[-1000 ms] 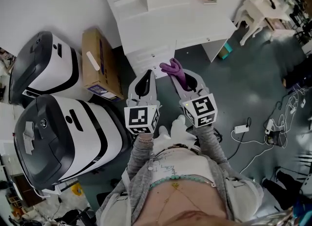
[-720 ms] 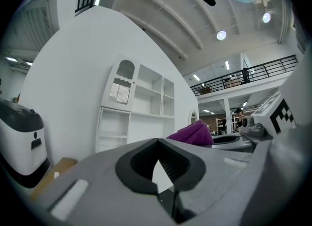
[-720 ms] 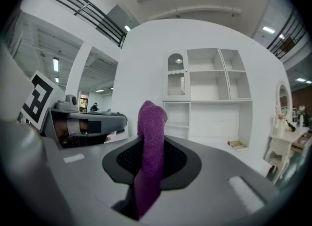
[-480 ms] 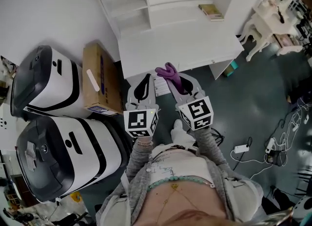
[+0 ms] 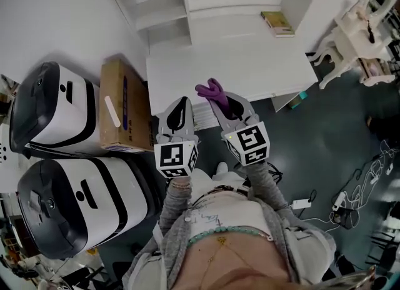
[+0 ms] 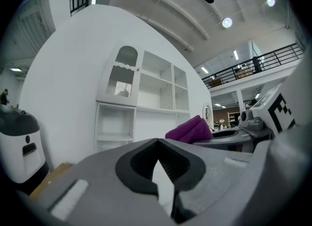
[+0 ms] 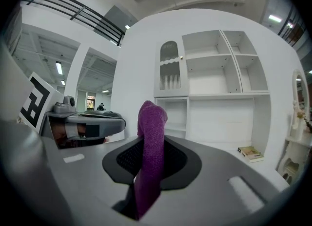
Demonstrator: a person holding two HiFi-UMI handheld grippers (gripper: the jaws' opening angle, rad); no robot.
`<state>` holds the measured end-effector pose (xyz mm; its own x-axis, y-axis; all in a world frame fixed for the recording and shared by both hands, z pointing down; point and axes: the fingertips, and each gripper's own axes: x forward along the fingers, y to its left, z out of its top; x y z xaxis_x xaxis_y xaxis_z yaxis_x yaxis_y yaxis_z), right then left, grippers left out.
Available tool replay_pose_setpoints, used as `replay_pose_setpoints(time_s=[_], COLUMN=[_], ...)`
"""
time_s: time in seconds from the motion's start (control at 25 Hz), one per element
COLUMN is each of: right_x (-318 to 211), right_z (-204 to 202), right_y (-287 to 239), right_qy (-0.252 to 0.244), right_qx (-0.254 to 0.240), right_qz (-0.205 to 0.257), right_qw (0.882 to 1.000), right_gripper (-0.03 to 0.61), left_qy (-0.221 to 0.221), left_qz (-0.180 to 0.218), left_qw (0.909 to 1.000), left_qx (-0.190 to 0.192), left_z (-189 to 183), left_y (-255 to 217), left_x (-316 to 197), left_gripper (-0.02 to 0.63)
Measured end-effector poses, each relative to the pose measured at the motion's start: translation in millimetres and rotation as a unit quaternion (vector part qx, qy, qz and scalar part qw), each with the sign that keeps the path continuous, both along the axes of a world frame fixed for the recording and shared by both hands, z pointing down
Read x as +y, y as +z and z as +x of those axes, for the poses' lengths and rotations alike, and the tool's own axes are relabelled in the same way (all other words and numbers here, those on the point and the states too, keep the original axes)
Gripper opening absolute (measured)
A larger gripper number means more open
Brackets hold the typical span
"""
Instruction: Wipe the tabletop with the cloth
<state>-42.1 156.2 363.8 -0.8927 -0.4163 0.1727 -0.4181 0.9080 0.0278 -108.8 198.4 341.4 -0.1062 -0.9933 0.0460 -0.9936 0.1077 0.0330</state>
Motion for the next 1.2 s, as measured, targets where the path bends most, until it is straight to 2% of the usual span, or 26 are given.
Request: replay_pose_setpoints(time_s=[0.24, 0.52, 0.68, 0.88, 1.04, 1.2], right_x=[-29, -83, -111, -132, -149, -159], right_z=[-44, -106, -149, -199, -233, -262], right_y=[6, 12, 22, 48, 70, 85], right_qy=[-0.024, 0.007, 0.018, 0.020, 0.018, 0.002], right_qx=[0.009, 0.021, 0.028, 0.055, 0.071, 0.090], right_qz=[-0.009, -0.011, -0.021, -0.040, -0.055, -0.069], right_qw=[1.000, 1.000, 0.999, 0.998, 0.996, 0.993], right_gripper=[0.095, 0.095, 0.095, 0.095, 0.095, 0.094], left_qy=[-0.014, 0.014, 0.022, 0.004, 0.001, -0.021], left_qz=[0.000, 0.007, -0.011, -0.029, -0.041, -0.058], left_qw=[0.9999, 0.9998, 0.9997, 0.9990, 0.9982, 0.9969], left_qx=[0.009, 0.014, 0.007, 0.034, 0.043, 0.050], left_z=[-43, -106, -149, -209, -241, -266], left_y=[5, 8, 24, 46, 63, 78], left_x=[-30, -91, -116, -126, -130, -127], left_gripper=[0.000, 0.000, 0.000, 0.000, 0.000, 0.000])
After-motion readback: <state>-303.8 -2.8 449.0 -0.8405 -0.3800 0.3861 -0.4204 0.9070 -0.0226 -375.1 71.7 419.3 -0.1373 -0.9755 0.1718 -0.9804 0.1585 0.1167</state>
